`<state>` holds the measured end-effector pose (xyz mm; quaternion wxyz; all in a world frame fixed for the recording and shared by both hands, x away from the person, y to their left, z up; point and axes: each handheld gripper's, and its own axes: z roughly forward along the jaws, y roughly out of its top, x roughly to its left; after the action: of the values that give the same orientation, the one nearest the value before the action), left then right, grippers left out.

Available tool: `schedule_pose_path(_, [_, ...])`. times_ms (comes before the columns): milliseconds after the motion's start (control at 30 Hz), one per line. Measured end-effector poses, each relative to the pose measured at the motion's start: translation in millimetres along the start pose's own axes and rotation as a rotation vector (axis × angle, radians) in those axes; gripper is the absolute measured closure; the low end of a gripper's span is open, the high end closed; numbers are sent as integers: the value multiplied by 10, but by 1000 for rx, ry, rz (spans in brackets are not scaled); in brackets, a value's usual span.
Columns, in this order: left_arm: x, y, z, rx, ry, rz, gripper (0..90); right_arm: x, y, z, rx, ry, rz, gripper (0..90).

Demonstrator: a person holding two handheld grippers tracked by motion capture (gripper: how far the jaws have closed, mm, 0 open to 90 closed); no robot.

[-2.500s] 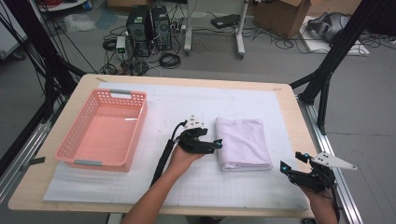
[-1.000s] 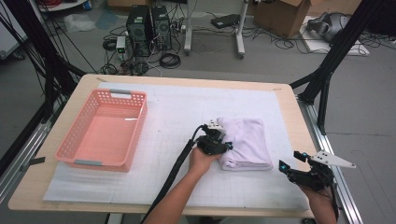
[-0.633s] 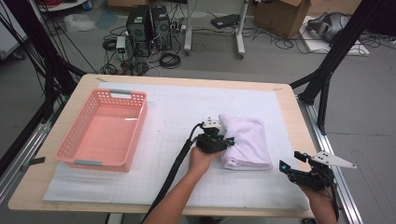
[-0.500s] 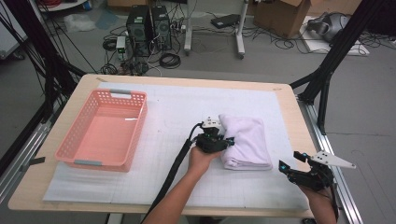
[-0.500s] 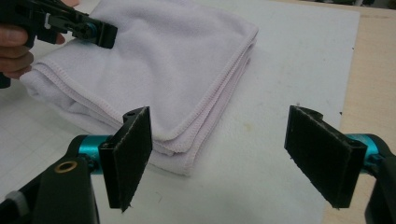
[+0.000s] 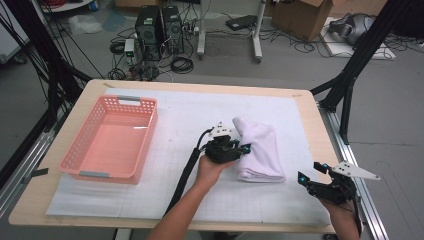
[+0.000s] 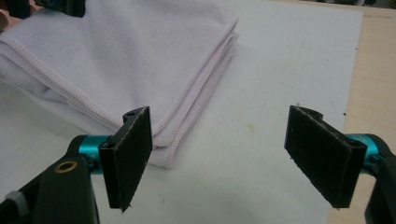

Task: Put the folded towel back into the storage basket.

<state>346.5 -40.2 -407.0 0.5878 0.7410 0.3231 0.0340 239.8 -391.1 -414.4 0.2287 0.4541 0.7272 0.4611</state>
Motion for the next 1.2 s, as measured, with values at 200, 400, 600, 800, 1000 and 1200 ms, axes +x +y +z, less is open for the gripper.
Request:
schedule_pose_path(200, [-11, 30, -79, -7, -2, 25, 729, 10, 1, 6, 5, 3, 5, 225])
schedule_pose_path(400, [-18, 58, -138, -13, -7, 37, 729, 10, 1, 10, 1, 2, 0, 225])
schedule_pose_path(600, [-18, 109, -253, -30, -9, 58, 729, 16, 5, 9, 1, 2, 4, 225])
schedule_pose_path(800, [-5, 147, -333, -40, -6, 75, 730, 15, 5, 12, 3, 3, 1, 225])
schedule_pose_path(1000, [-21, 189, -423, -53, -15, 95, 730, 19, 8, 14, 0, 1, 0, 225])
schedule_pose_path(1200, [-45, 240, -519, -58, -22, 114, 730, 23, 11, 15, 0, 2, 2, 225])
